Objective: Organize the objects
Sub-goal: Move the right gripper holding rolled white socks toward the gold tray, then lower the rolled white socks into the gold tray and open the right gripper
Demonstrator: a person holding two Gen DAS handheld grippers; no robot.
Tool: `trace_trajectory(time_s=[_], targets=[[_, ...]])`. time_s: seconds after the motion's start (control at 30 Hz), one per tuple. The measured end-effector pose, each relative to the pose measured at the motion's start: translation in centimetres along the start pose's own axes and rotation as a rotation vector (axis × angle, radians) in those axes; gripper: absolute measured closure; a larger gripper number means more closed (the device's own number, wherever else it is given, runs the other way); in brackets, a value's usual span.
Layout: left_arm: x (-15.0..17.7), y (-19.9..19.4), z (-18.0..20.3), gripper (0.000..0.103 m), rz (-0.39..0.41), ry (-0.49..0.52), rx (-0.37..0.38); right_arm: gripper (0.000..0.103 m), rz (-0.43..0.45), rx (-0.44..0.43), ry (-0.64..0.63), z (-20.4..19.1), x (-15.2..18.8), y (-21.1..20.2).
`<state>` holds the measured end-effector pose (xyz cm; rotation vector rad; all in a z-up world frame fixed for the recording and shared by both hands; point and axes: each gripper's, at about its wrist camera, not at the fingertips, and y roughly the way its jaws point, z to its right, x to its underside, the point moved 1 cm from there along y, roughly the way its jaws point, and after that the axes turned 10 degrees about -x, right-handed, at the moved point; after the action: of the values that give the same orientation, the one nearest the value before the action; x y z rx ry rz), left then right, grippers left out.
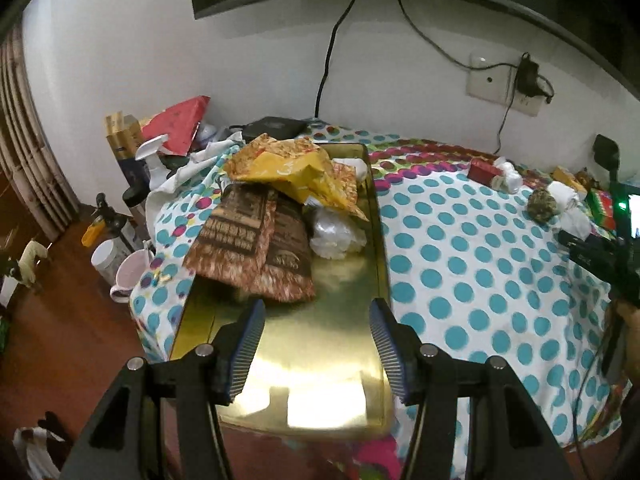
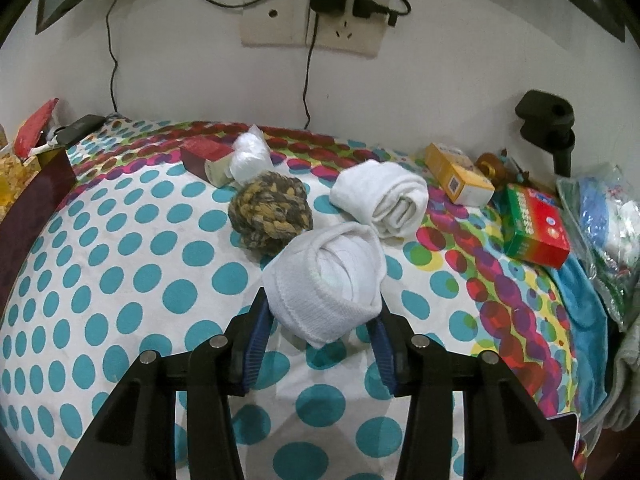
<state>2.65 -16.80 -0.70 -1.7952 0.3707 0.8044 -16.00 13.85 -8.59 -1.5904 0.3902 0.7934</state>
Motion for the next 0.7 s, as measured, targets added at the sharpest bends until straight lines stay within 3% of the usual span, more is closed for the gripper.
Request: trace_trajectory(time_s=[0.07, 0.17, 0.33, 0.47, 0.6, 0.7], targets=[[1.2, -1.1, 0.4, 0.047, 0.005, 0.001, 0.023, 0.060, 0.015, 0.004, -0.017, -0.3, 0.0, -0.3], [3.2, -3.3, 1.6, 0.047, 0.053, 0.045, -0.003, 0.060, 0.011, 0.004, -0.032, -1.1, -0.2, -0.4], [5.6, -5.2, 2.7, 0.047, 0.055, 0.026, 0.098, 0.060, 0.049, -0.053, -0.059, -4.1, -1.5, -2.6], [6.1, -5.4, 3.2, 0.047, 0.060, 0.061, 0.065, 0.060, 0.066, -0.156, -0.142, -8.9, -3.2, -4.7], [6.2, -5.7, 1.8, 0.047, 0.057, 0.005, 0.094, 0.059, 0.056, -0.287, -0.217, -14.3, -4.2, -6.4], [6.4, -5.9, 0.5, 0.047, 0.066, -0.021, 0.074, 0.059, 0.028, -0.367, -0.269, -18.5, -4.5, -6.7]])
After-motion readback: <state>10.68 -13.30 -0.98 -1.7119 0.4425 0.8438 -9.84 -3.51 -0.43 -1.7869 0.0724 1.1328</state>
